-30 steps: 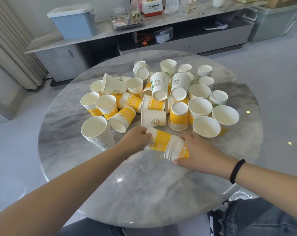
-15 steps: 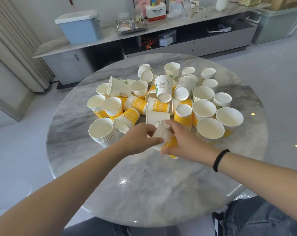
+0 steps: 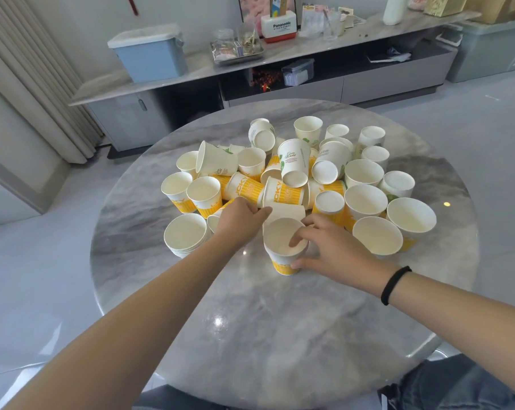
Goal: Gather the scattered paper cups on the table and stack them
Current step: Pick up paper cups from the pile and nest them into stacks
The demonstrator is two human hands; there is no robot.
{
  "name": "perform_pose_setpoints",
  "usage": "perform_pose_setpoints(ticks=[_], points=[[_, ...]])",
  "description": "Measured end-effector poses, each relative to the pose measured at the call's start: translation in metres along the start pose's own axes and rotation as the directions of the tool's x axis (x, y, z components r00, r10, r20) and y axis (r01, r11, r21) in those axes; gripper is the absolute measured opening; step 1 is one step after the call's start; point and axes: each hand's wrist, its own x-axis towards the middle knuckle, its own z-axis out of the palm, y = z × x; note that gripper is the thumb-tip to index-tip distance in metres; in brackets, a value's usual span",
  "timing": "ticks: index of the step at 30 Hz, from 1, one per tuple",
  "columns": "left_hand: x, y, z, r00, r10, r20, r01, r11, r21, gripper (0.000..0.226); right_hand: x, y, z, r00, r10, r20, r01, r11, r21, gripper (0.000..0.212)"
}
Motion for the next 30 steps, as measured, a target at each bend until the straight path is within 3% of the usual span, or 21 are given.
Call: perform_pose_setpoints(ticks=[4, 7, 10, 14, 17, 19, 23, 30], points=[[0.014, -0.002, 0.014, 0.989, -0.089, 0.114, 0.099, 0.991, -0.088, 0.031, 0.002, -0.004, -0.004, 1.0, -0.012, 0.024, 0.013, 0.999, -0.044, 0.034], [0.014, 0.0, 0.013, 0.99, -0.113, 0.089, 0.128, 0.972, -0.195, 0.022, 0.003, -0.011, -0.01, 0.999, -0.021, 0.038, 0.023, 0.999, -0.041, 0.043], [0.007, 0.004, -0.005, 0.999, -0.048, 0.001, 0.047, 0.974, -0.222, 0.023, 0.007, -0.02, -0.016, 1.0, -0.026, 0.01, 0.027, 0.999, -0.022, 0.051], [-0.014, 0.011, -0.051, 0.953, 0.165, -0.254, -0.188, 0.98, -0.069, 0.016, 0.011, -0.031, -0.02, 0.997, -0.05, -0.059, 0.05, 0.999, 0.008, 0.052], [-0.033, 0.01, -0.087, 0.891, 0.279, -0.358, -0.219, 0.955, 0.2, 0.02, 0.015, -0.037, -0.019, 0.996, -0.059, -0.06, 0.057, 0.998, -0.033, 0.052], [-0.041, 0.004, -0.103, 0.863, 0.336, -0.378, -0.194, 0.91, 0.366, 0.023, 0.019, -0.04, -0.016, 0.998, -0.054, -0.032, 0.051, 0.995, -0.085, 0.058], [-0.05, -0.012, -0.116, 0.858, 0.35, -0.376, -0.132, 0.857, 0.498, 0.025, 0.028, -0.037, -0.007, 0.998, 0.007, 0.07, 0.005, 0.985, -0.17, 0.078], [-0.053, -0.031, -0.12, 0.934, 0.258, -0.248, -0.065, 0.804, 0.591, 0.024, 0.049, -0.045, 0.009, 0.999, 0.024, 0.024, -0.021, 0.992, -0.125, 0.081]])
